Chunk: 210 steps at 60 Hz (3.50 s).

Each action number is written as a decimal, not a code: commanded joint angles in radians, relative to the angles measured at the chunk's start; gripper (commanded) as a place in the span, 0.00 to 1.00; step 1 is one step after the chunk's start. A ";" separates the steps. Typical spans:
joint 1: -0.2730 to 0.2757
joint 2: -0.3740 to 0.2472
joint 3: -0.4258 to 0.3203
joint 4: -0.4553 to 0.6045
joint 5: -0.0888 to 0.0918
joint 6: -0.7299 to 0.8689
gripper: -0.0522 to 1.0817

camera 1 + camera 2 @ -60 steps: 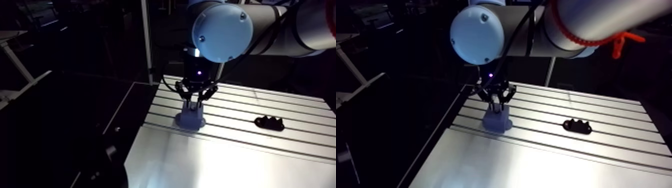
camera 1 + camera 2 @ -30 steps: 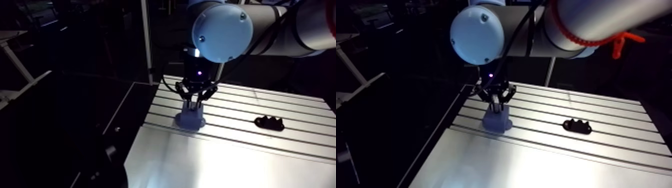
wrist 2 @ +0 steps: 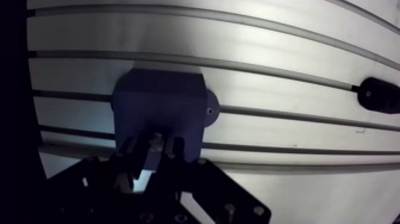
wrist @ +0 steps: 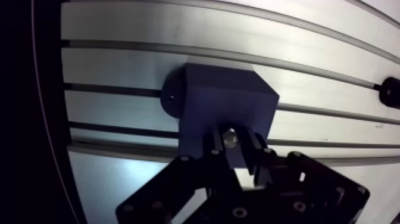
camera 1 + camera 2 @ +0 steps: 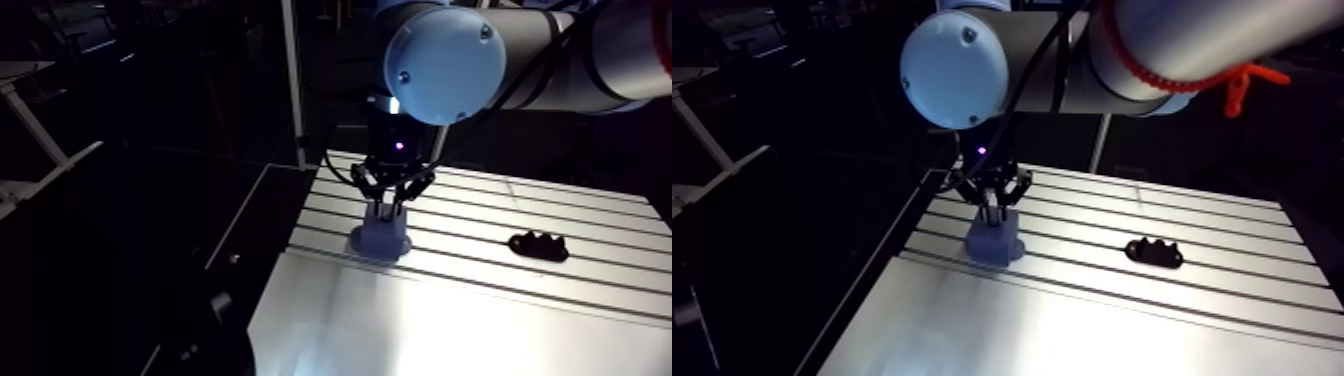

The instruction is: Pick up the M10 bolt and insert it into the hex recess until seated.

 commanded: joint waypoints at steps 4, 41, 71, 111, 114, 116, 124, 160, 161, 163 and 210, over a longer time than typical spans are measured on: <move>0.000 0.000 0.000 0.000 0.001 0.000 0.65; 0.000 0.002 0.000 0.000 0.001 -0.002 0.65; 0.000 0.003 0.000 0.000 0.001 -0.002 0.66; 0.001 0.003 0.001 0.002 0.003 -0.043 0.68; 0.001 0.003 0.000 0.002 0.003 -0.044 0.68; 0.001 0.003 0.000 0.002 0.003 -0.046 0.68; 0.001 0.003 0.000 0.003 0.003 -0.059 0.68; 0.000 0.009 -0.002 0.003 0.003 -0.101 0.68; 0.000 0.009 -0.004 0.003 0.003 -0.103 0.68; 0.000 0.009 -0.004 0.003 0.002 -0.103 0.68; -0.002 0.014 -0.013 0.006 0.001 -0.164 0.68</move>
